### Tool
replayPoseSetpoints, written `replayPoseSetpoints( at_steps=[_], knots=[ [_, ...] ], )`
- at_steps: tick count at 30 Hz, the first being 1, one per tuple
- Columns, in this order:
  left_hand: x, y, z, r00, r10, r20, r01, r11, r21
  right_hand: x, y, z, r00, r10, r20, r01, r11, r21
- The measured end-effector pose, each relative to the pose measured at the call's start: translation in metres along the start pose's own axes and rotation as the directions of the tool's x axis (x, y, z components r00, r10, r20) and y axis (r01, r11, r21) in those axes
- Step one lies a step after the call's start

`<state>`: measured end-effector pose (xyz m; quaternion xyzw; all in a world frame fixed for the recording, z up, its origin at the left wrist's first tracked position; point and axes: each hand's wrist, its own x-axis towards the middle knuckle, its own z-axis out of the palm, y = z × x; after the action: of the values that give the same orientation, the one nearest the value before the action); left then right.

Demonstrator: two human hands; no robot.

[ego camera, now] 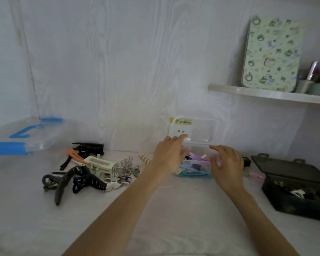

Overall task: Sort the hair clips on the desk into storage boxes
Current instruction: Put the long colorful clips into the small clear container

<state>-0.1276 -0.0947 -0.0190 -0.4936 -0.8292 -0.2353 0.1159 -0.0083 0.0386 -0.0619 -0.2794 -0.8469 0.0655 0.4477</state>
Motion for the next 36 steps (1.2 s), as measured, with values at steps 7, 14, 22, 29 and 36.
replayPoseSetpoints(
  at_steps=[7, 14, 22, 29, 36],
  knots=[
    [-0.047, -0.062, -0.020, 0.964, -0.172, -0.204, 0.157, 0.984, -0.088, -0.003, -0.023, -0.013, 1.000, -0.022, 0.009, 0.020, 0.990, 0.138],
    [-0.116, -0.159, -0.067, 0.699, -0.527, -0.483, 0.579, 0.814, -0.051, -0.013, -0.132, 0.035, 0.911, -0.351, 0.215, 0.275, 0.908, 0.317],
    [-0.132, -0.180, -0.070, 0.564, -0.757, -0.330, 0.740, 0.641, -0.206, -0.016, -0.236, 0.101, 0.562, -0.440, 0.701, 0.230, 0.897, 0.379],
    [-0.132, -0.191, -0.069, 0.636, -0.769, -0.069, 0.580, 0.535, -0.614, 0.009, -0.213, 0.101, 0.730, -0.292, 0.617, 0.058, 0.927, 0.371],
    [-0.136, -0.163, -0.063, 0.677, -0.703, -0.217, 0.631, 0.706, -0.322, 0.029, -0.200, 0.103, 0.808, -0.201, 0.554, 0.285, 0.956, -0.069]
  ],
)
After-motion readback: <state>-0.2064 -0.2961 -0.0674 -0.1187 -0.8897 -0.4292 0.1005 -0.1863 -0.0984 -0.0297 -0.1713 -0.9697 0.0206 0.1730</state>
